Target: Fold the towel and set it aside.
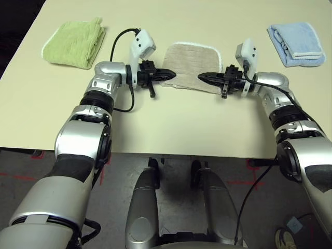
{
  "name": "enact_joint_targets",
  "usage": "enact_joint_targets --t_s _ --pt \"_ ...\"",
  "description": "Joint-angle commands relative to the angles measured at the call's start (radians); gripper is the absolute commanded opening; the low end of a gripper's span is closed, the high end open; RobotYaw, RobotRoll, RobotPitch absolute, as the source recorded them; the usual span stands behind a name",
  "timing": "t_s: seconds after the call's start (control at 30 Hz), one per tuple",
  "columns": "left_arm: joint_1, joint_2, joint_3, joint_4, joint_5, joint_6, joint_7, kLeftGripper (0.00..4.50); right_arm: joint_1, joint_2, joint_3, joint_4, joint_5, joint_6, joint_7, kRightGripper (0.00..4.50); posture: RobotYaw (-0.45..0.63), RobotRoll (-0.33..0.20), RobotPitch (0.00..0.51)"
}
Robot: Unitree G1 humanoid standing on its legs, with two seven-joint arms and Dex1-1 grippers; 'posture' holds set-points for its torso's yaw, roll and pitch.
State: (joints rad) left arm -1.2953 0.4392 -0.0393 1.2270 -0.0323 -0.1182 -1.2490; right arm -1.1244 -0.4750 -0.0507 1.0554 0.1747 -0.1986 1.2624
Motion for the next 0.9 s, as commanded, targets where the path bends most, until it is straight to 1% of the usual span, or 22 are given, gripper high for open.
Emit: enact_joint_targets --t_s 0.03,0.2,0.27,0.37,0.43,0.5,0.57,0.67,0.9 --pt "-0.037 0.012 0.011 0.005 0.009 -0.003 -0.014 0.05 -0.024 -0.035 -0.028 0.002 0.018 0.016 0.024 0.0 0.0 0.0 0.347" --pt "-0.101 0.001 0.069 -0.002 -0.042 0.012 -0.02 0.05 -0.076 -0.031 -0.074 -0.004 0.051 0.035 -0.01 0.0 0.0 0.0 0.347" --pt "-0.139 -0.024 0.112 -0.001 -0.077 0.019 -0.003 0.05 -0.095 -0.007 -0.087 -0.001 0.058 0.037 -0.046 0.0 0.0 0.0 0.349" --pt "-0.17 -0.07 0.136 0.01 -0.085 0.03 0.047 0.05 -0.11 0.04 -0.074 0.018 0.024 0.017 -0.137 0.0 0.0 0.0 0.35" --pt "-0.17 -0.097 0.133 0.021 -0.066 0.025 0.099 0.05 -0.117 0.069 -0.068 0.034 0.007 0.012 -0.191 0.0 0.0 0.0 0.351" --pt "-0.16 -0.135 0.143 0.035 -0.055 0.022 0.231 0.05 -0.117 0.096 -0.061 0.056 -0.011 0.0 -0.233 0.0 0.0 0.0 0.351" --pt "-0.146 -0.17 0.147 0.042 -0.053 0.013 0.297 0.05 -0.121 0.114 -0.06 0.083 -0.026 -0.008 -0.272 0.0 -0.01 0.0 0.356" --pt "-0.13 -0.188 0.144 0.046 -0.047 0.016 0.332 0.05 -0.123 0.126 -0.055 0.106 -0.047 -0.016 -0.309 0.0 -0.01 0.0 0.357" --pt "-0.095 -0.172 0.13 0.052 -0.023 0.023 0.324 0.05 -0.112 0.123 -0.054 0.115 -0.064 -0.014 -0.334 0.0 -0.02 0.0 0.357"
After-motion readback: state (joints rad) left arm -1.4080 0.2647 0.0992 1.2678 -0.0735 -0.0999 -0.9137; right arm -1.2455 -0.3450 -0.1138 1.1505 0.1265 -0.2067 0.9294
